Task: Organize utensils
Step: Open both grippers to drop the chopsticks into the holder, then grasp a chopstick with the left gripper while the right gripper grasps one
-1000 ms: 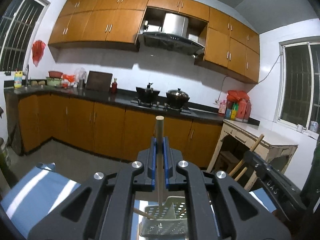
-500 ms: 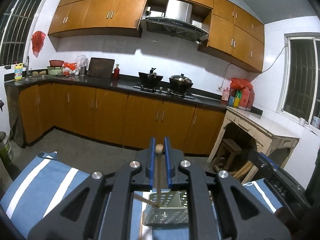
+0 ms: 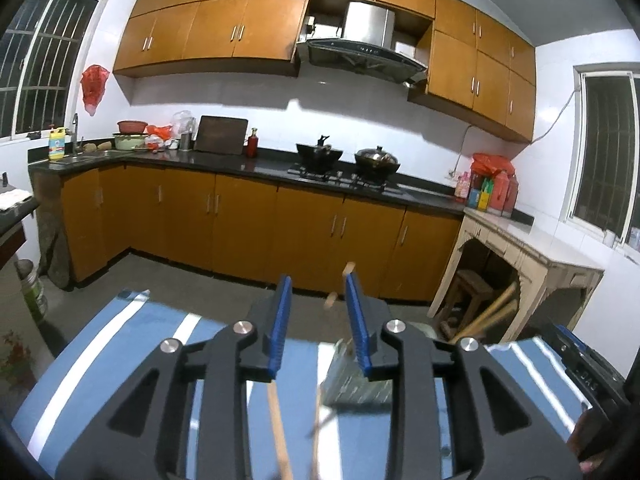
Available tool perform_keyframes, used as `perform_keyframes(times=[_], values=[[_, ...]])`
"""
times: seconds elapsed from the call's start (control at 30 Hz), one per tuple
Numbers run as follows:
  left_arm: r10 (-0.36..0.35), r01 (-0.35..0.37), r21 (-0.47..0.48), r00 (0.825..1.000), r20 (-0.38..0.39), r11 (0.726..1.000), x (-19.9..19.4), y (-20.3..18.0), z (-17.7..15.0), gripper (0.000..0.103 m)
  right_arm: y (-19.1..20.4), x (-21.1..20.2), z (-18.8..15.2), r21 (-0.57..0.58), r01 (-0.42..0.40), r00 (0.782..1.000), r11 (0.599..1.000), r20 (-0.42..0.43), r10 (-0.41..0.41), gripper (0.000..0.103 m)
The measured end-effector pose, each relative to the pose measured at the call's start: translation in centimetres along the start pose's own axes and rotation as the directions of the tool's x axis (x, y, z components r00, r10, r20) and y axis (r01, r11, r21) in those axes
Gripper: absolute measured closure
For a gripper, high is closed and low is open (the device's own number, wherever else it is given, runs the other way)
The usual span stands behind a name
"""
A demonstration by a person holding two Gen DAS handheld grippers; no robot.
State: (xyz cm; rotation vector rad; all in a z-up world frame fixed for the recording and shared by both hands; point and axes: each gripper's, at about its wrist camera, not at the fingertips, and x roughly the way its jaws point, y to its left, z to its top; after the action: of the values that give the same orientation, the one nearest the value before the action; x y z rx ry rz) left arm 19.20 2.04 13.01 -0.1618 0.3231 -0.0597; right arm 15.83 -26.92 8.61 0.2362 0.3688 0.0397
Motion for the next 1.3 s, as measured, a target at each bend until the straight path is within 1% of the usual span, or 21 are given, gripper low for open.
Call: perform_keyframes(times=[0.07,0.13,0.2,0.23,0.3,0.4,0.5,0.6,0.67,0.7,0.73,0.8,0.83,0.93,1.0,1.03,1.13,1.3], values=[[0.022,-0.022,0.015,0.999,-0.026,1.0,-0.6,0.9,-2.0,0.069,-0.8,0.5,-2.0,0.007,0.016,0.998,1.0,-0.058,-0.015,0.068],[0.047,-0.045,0.027,0.998,-0.052,0.999,-0.7,1.5,-3.9,0.069,-1.6,1.3,-4.3,0.018,0.028,0.992,0.999,-0.123,-0.026,0.068],[0.067,-0.065,0.03,0.992,-0.105,0.997,-0.4,2.5,-6.3,0.068,-2.1,2.4,-6.6,0.023,0.046,0.98,0.999,-0.193,-0.04,0.068],[0.076,-0.073,0.028,0.988,-0.134,0.997,-0.1,3.0,-7.5,0.068,-2.3,3.1,-8.0,0.033,0.05,0.971,0.998,-0.237,-0.041,0.068],[0.111,-0.107,0.032,0.974,-0.198,0.994,0.8,4.0,-9.9,0.068,-2.4,4.0,-9.9,0.04,0.048,0.954,0.998,-0.297,-0.034,0.068],[0.122,-0.124,0.012,0.951,-0.284,0.992,1.9,5.6,-12.5,0.069,-1.8,5.3,-12.4,0.022,0.034,0.925,0.999,-0.379,-0.023,0.069],[0.132,-0.134,0.017,0.935,-0.33,0.991,2.5,6.2,-14.1,0.069,-1.1,6.3,-13.5,0.006,0.021,0.906,1.0,-0.424,-0.016,0.072],[0.132,-0.13,0.03,0.922,-0.364,0.991,3.1,6.3,-15.2,0.069,-0.3,7.1,-14.1,-0.031,0.021,0.89,0.999,-0.455,-0.033,0.077],[0.123,-0.121,0.031,0.917,-0.379,0.992,3.5,6.2,-15.6,0.069,-0.3,7.5,-14.6,-0.049,0.026,0.88,0.998,-0.473,-0.046,0.077],[0.117,-0.114,0.029,0.915,-0.387,0.993,3.7,6.2,-15.8,0.069,-0.2,7.9,-15.0,-0.06,0.032,0.871,0.998,-0.488,-0.058,0.079],[0.114,-0.111,0.029,0.913,-0.393,0.993,3.9,5.6,-15.9,0.069,-0.3,8.1,-15.3,-0.066,0.035,0.869,0.997,-0.491,-0.063,0.083],[0.101,-0.098,0.028,0.907,-0.41,0.995,4.4,5.4,-16.2,0.069,-0.1,7.9,-15.5,-0.102,0.05,0.875,0.994,-0.475,-0.093,0.088],[0.088,-0.087,0.022,0.902,-0.422,0.996,4.7,5.4,-16.4,0.069,-0.1,7.9,-15.6,-0.114,0.06,0.875,0.992,-0.473,-0.107,0.094],[0.055,-0.062,-0.002,0.89,-0.454,0.998,5.5,5.0,-16.6,0.07,-1.4,7.9,-15.3,-0.096,0.105,0.875,0.99,-0.463,-0.138,0.095],[0.038,-0.049,-0.011,0.882,-0.47,0.999,6.0,4.8,-16.9,0.074,-2.8,7.8,-15.1,-0.053,0.15,0.875,0.987,-0.458,-0.158,0.095],[0.028,-0.039,-0.014,0.876,-0.481,0.999,6.4,4.7,-17.1,0.076,-3.3,7.6,-15.0,-0.034,0.16,0.875,0.986,-0.458,-0.158,0.095],[0.011,-0.02,-0.011,0.862,-0.507,1.0,7.2,4.4,-17.7,0.082,-4.3,7.5,-14.8,-0.011,0.166,0.874,0.986,-0.462,-0.153,0.095],[-0.003,-0.004,-0.012,0.838,-0.546,1.0,8.4,3.6,-18.7,0.085,-4.0,7.5,-15.0,-0.038,0.168,0.874,0.985,-0.456,-0.167,0.095]])
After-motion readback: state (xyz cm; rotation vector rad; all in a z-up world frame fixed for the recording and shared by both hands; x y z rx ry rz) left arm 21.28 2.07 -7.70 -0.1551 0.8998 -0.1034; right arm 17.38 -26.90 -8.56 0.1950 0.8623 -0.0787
